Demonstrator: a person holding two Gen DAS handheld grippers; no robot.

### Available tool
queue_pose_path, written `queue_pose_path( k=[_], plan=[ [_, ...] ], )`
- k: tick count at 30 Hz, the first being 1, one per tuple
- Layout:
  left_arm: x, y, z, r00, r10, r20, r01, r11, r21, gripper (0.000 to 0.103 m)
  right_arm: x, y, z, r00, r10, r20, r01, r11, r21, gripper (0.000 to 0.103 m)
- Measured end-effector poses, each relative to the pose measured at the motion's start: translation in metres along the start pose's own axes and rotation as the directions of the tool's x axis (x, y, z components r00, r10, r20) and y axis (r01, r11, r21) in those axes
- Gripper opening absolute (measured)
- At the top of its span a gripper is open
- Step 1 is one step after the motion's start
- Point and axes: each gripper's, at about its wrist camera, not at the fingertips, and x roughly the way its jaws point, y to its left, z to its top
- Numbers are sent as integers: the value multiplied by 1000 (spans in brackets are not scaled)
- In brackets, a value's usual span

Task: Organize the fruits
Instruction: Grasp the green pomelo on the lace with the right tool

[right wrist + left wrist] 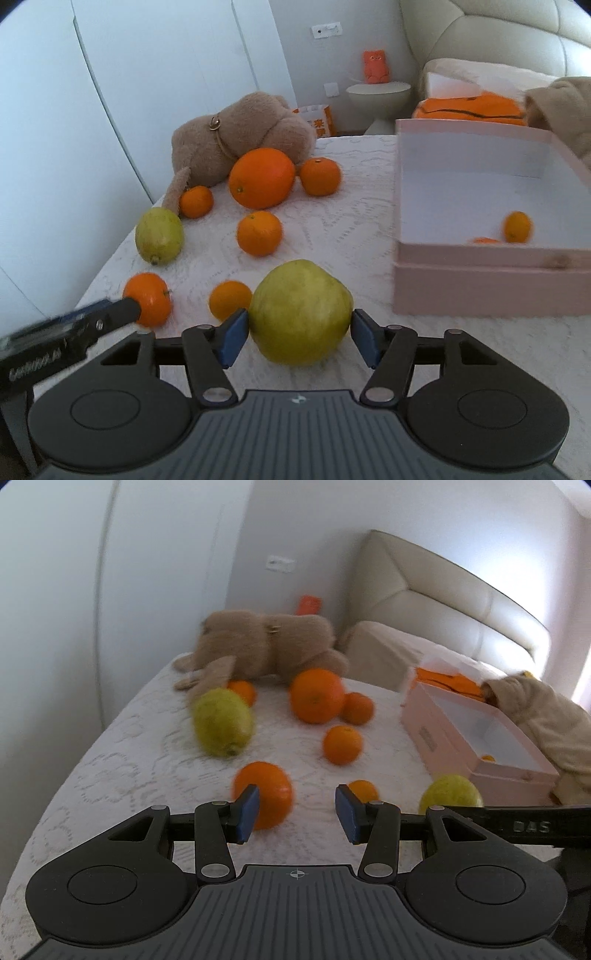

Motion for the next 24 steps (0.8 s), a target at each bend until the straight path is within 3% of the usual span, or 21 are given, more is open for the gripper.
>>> queue_pose_path(
  k=[7,10,13,19,24],
  plan=[
    [15,-46,-2,999,-36,-38,43,983,176,49,-40,-32,-13,998,-30,53,30,1000,8,53],
    [34,-68,0,996,14,-83,9,965,261,49,-52,-33,-14,994,-35,104,38,999,-30,48],
    [51,-75,2,992,40,-117,-7,961,276,49,-53,-35,-16,993,-34,115,39,998,-46,48],
    [71,-81,4,988,104,-118,-64,949,308,49,-48,-44,-23,994,11,110,-10,1000,-15,64],
    [83,-72,6,982,121,-148,-76,957,279,48,-46,-48,-27,994,37,107,-37,999,-5,68]
  ],
)
